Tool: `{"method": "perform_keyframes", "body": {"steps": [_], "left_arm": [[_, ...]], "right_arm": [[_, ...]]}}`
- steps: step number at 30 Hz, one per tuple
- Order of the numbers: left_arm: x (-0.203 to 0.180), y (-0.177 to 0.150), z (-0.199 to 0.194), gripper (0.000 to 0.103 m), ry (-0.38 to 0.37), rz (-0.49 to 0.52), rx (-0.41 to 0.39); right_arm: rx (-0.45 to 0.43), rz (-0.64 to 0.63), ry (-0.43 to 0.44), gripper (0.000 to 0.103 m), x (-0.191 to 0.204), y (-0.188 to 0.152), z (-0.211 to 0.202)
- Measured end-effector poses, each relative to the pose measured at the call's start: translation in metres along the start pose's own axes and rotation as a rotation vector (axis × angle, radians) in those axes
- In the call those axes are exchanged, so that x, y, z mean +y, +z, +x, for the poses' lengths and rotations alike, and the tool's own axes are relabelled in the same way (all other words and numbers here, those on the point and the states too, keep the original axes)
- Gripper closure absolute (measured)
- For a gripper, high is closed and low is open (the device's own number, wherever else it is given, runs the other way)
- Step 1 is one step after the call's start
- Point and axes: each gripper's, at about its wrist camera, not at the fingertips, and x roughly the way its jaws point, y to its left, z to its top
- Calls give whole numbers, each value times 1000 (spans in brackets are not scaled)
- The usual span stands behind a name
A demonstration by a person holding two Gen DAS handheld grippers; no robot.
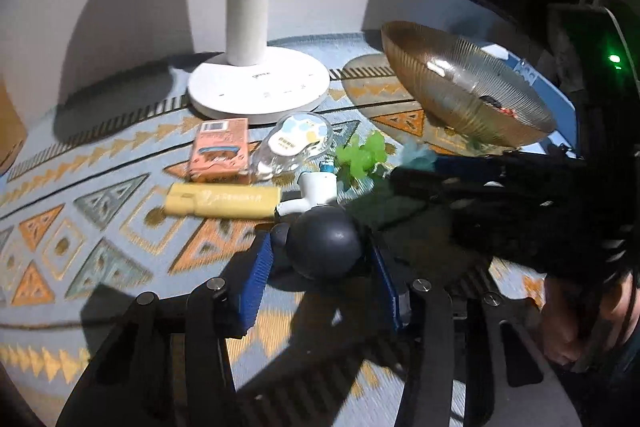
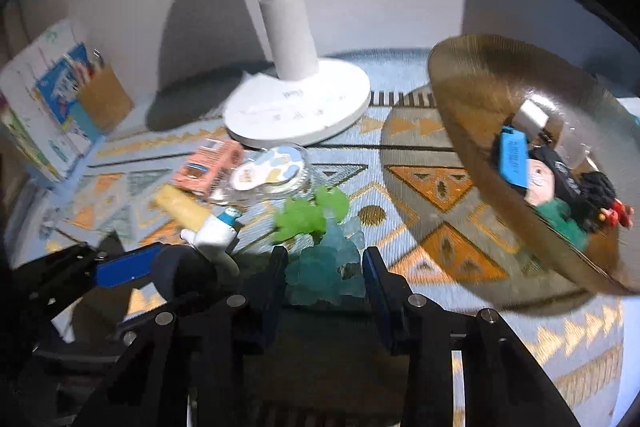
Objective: Organize rigid objects
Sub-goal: 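Grasp the black ball toy with the left tool while the right tool grasps the blue gummy figure, then carry the ball toy and blue gummy into the amber bowl and release both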
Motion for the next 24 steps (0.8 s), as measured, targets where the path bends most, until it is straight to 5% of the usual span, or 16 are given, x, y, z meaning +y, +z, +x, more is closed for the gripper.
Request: {"method": "perform_keyframes", "body": {"steps": [7, 17, 21, 24], "left_arm": [[-3, -46, -36, 58, -16, -63, 1], [-3, -66, -35, 57, 9, -100, 8], [2, -66, -34, 49, -3, -133, 13], [6, -66, -32, 49, -22, -155, 18]], "right_arm": [[-40, -28, 28, 65, 3, -45, -56], [34, -127, -1, 65, 18, -86, -42], [39, -115, 40, 41, 14, -84, -40], [37, -105, 42, 41, 13, -85, -40]]}}
